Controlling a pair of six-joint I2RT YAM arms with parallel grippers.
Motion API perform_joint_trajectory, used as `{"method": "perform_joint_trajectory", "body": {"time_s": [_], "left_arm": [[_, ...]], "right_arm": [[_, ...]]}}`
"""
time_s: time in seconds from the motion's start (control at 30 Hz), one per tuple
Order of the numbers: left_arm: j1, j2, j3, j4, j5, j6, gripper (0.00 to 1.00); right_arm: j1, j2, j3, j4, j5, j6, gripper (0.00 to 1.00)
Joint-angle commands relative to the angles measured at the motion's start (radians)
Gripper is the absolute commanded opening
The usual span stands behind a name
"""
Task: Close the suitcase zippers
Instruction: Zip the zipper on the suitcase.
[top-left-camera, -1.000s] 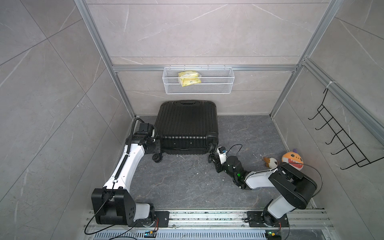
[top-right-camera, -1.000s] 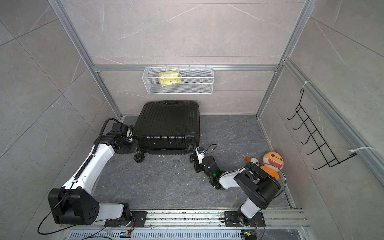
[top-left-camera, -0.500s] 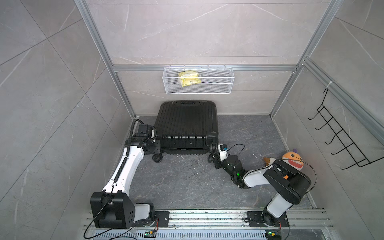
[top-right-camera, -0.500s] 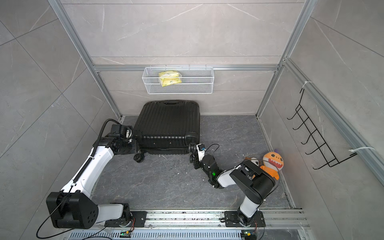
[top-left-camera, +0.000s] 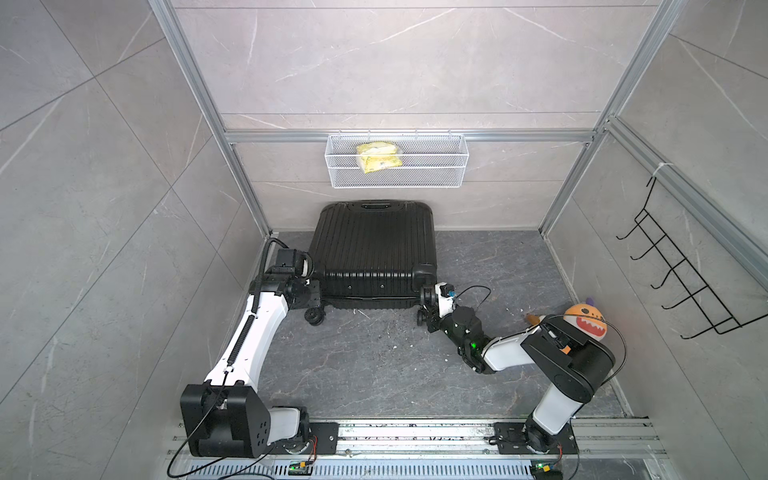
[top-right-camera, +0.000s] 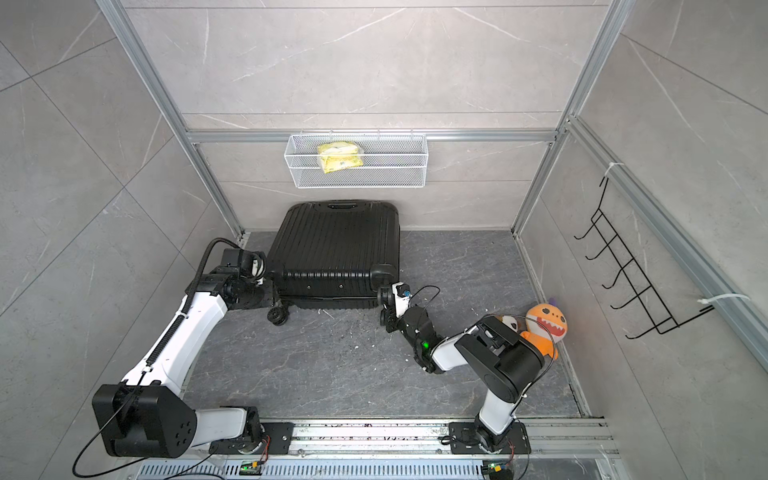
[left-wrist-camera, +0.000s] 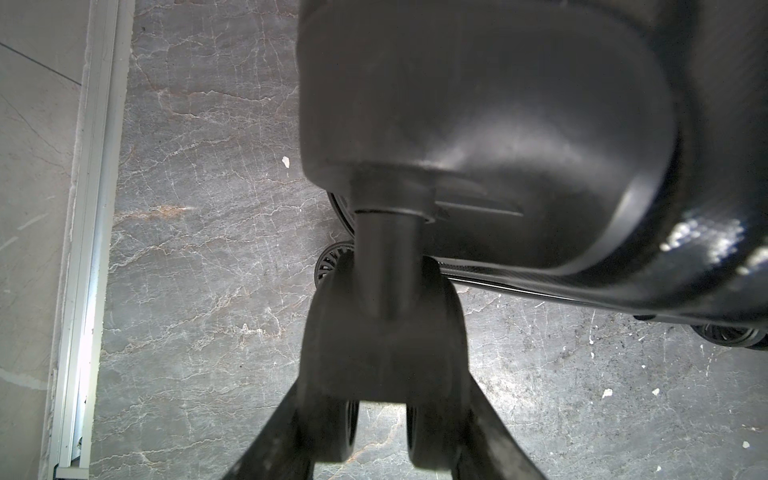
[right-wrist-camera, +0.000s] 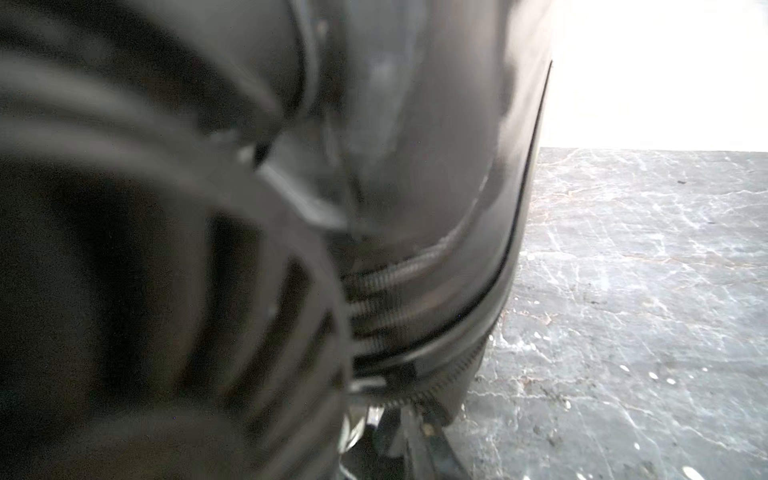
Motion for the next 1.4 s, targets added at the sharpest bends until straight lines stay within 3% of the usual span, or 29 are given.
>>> {"method": "perform_joint_trajectory", "body": {"time_s": [0.0, 0.57, 0.7, 0.93, 1.17, 1.37], "left_arm": [[-0.009, -0.027, 0.002, 0.000, 0.090, 0.006, 0.14], [-0.003, -0.019, 0.003, -0.004, 0.087, 0.005, 0.14], [-0.001, -0.017, 0.003, -0.006, 0.086, 0.006, 0.14], [0.001, -0.016, 0.005, -0.015, 0.034, 0.007, 0.10], [0.018, -0.015, 0.006, -0.020, -0.025, 0.015, 0.00], [0.029, -0.047, -0.017, 0.013, -0.068, 0.057, 0.00]], "right_arm": [[0.013, 0.043, 0.041, -0.044, -0.031, -0.029, 0.31], [0.012, 0.105, 0.063, -0.021, 0.005, -0.031, 0.31], [0.013, 0.108, 0.075, -0.019, 0.028, -0.043, 0.23], [0.010, 0.074, 0.073, -0.053, 0.098, -0.064, 0.00], [-0.024, 0.004, 0.033, -0.128, 0.117, -0.057, 0.00], [-0.076, -0.050, 0.019, -0.218, 0.095, -0.023, 0.00]]}}
